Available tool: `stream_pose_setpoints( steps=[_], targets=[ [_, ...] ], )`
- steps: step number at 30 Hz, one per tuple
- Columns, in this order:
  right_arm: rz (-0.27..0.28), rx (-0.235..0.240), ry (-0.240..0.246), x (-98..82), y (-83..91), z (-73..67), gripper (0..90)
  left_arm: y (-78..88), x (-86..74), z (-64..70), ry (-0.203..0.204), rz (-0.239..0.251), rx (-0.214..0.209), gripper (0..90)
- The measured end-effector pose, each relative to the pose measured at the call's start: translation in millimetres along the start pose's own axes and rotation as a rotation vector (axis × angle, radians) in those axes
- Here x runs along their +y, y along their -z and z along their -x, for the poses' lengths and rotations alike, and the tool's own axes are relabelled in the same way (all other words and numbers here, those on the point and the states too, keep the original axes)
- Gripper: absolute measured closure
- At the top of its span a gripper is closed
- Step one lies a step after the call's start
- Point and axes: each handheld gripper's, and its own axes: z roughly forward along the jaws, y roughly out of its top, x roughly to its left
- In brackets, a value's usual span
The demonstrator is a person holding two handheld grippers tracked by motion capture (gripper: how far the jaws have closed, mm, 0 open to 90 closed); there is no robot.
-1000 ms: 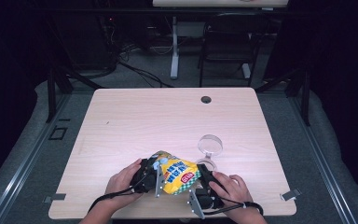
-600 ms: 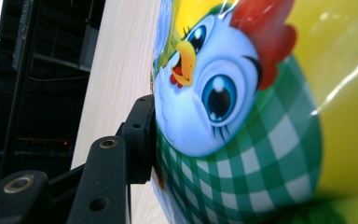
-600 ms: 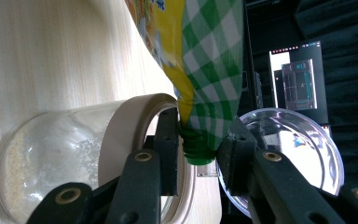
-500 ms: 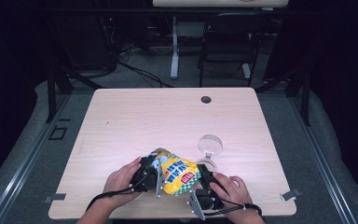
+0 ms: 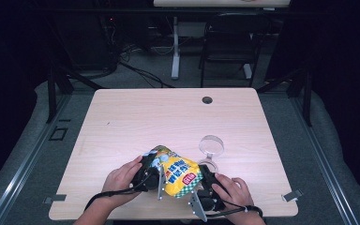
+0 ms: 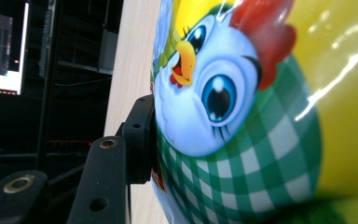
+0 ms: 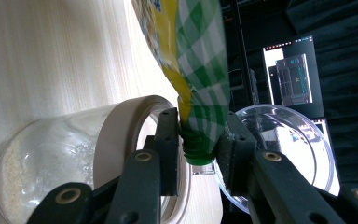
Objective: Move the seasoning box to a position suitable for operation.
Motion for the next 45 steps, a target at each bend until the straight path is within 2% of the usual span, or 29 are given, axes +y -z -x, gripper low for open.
stream_pose_setpoints(
  steps=[13,23,38,45],
  targets=[
    [0.002,-0.006,-0.011,-0.1,-0.4,0.5,71.6,3.1,4.0,-8.2,-0.063,-0.019,0.016,55.0],
    [0.003,0.005,-0.043,-1.0,-0.5,1.6,71.5,4.2,7.6,-13.9,-0.101,-0.031,0.009,55.0],
    [0.001,0.021,-0.099,-1.0,-0.5,3.2,71.6,5.7,9.7,-20.8,-0.12,-0.051,-0.025,55.0],
    [0.002,0.025,-0.118,-1.9,-0.6,2.7,71.6,7.5,12.6,-23.2,-0.15,-0.07,-0.022,55.0]
  ],
)
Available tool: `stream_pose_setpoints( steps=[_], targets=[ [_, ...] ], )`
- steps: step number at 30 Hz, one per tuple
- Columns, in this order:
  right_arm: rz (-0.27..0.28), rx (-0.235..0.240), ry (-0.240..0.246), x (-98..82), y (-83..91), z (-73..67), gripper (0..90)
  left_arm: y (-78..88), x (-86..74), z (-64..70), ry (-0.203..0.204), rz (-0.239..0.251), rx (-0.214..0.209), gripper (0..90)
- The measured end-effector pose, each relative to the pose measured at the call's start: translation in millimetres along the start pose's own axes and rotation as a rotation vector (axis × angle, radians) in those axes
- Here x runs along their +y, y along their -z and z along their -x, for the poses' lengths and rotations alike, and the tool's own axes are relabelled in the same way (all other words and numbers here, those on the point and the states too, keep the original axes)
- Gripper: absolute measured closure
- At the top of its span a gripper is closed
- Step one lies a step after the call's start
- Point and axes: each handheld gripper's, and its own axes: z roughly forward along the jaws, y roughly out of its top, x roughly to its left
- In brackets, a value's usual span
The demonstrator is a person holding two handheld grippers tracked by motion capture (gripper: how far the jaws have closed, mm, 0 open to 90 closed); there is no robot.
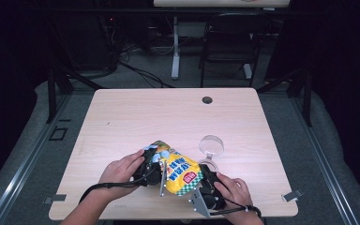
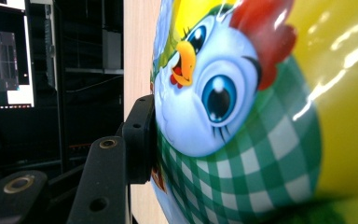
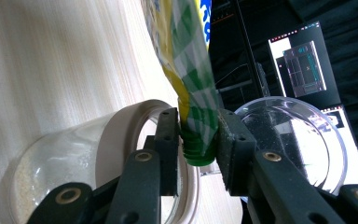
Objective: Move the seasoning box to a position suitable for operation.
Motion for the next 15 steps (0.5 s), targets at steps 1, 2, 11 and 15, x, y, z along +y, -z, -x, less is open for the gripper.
stream_pose_setpoints(
  steps=[1,2,11,15],
  targets=[
    [0.004,0.002,-0.005,-0.2,-0.2,-0.4,71.5,0.0,0.2,-0.1,-0.003,0.0,0.0,55.0],
    [0.002,0.001,-0.007,-0.2,-0.1,-0.5,71.6,0.4,0.5,-0.5,-0.006,-0.004,-0.002,55.0],
    [0.01,0.002,-0.042,-1.2,-0.9,-0.4,71.5,1.7,2.2,-2.7,-0.024,-0.013,0.009,55.0],
    [0.017,0.004,-0.063,-1.7,-1.0,0.7,71.5,2.8,2.4,-4.0,-0.027,-0.015,0.013,55.0]
  ],
)
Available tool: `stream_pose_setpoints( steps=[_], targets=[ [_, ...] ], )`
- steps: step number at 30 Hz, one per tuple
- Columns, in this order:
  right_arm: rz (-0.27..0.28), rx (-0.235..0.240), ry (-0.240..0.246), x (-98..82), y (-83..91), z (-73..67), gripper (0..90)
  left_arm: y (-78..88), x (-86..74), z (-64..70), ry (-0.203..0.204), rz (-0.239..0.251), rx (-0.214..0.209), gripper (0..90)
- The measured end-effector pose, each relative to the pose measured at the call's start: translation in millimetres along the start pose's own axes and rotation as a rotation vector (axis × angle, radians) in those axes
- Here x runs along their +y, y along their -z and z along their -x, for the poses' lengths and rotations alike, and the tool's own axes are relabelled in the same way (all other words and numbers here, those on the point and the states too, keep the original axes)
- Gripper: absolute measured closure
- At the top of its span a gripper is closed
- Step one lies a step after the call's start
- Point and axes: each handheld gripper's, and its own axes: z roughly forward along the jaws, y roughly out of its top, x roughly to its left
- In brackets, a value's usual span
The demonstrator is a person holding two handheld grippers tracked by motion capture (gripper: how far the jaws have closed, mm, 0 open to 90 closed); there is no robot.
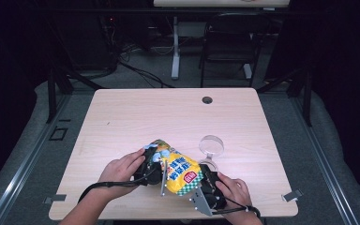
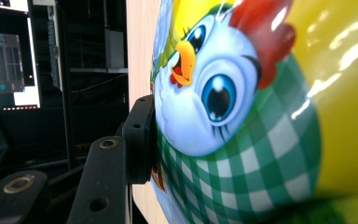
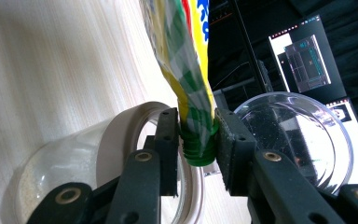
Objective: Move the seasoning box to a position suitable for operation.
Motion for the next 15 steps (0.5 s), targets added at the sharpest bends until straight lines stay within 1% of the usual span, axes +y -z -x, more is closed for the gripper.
stream_pose_setpoints(
  steps=[2,8,13,14,15],
  targets=[
    [0.001,-0.002,-0.001,0.1,0.1,-0.1,71.5,0.2,0.1,0.1,0.001,0.0,0.0,55.0],
    [-0.007,-0.008,0.006,0.3,0.6,-0.8,71.5,1.5,1.5,0.2,-0.017,-0.004,0.023,55.1],
    [-0.006,-0.012,0.006,0.2,0.7,-0.7,71.5,1.6,1.6,1.0,-0.018,-0.002,0.038,55.1],
    [-0.005,-0.013,0.006,0.1,0.5,-0.9,71.5,1.7,1.7,1.1,-0.021,-0.006,0.033,55.0],
    [-0.007,-0.012,0.006,0.1,0.5,-1.1,71.5,1.9,1.8,0.9,-0.028,-0.006,0.039,55.1]
  ],
)
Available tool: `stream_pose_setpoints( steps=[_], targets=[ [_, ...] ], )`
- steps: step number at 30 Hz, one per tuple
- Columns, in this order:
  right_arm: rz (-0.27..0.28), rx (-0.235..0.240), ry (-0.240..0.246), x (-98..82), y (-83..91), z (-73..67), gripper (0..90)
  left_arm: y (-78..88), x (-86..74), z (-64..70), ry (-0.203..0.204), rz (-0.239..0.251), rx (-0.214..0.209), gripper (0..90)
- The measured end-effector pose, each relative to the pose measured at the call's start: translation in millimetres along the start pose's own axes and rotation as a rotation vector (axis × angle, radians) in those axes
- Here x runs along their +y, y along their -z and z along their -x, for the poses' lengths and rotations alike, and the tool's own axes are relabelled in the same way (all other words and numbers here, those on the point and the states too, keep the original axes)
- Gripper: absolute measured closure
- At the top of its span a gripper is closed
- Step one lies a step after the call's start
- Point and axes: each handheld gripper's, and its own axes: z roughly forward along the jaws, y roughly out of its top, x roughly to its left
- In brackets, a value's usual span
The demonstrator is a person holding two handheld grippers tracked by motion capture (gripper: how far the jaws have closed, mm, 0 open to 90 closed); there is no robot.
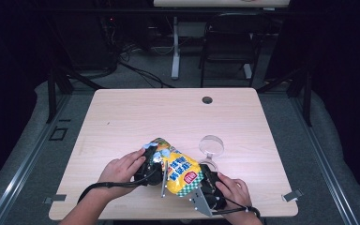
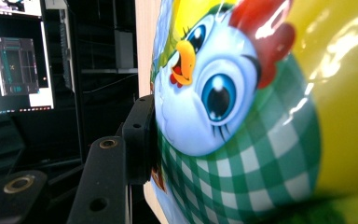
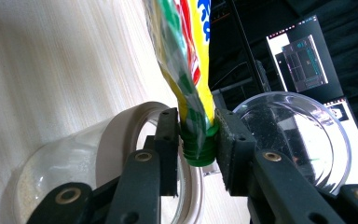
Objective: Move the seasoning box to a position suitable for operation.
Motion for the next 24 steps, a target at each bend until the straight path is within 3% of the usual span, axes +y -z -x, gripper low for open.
stream_pose_setpoints(
  steps=[14,21,23,24],
  targets=[
    [0.006,-0.002,-0.021,-0.7,0.2,-0.5,71.5,3.3,2.8,-1.5,-0.044,-0.01,0.046,55.1],
    [-0.006,-0.004,-0.008,-0.3,1.4,-0.1,71.4,5.3,3.6,-1.1,-0.066,-0.015,0.078,55.1],
    [0.009,-0.003,-0.022,-0.9,0.5,-0.8,71.4,7.2,4.7,-1.8,-0.071,-0.035,0.07,55.1],
    [0.01,-0.003,-0.022,-0.8,0.5,-0.8,71.4,6.6,4.3,-1.3,-0.074,-0.022,0.09,55.1]
  ],
)
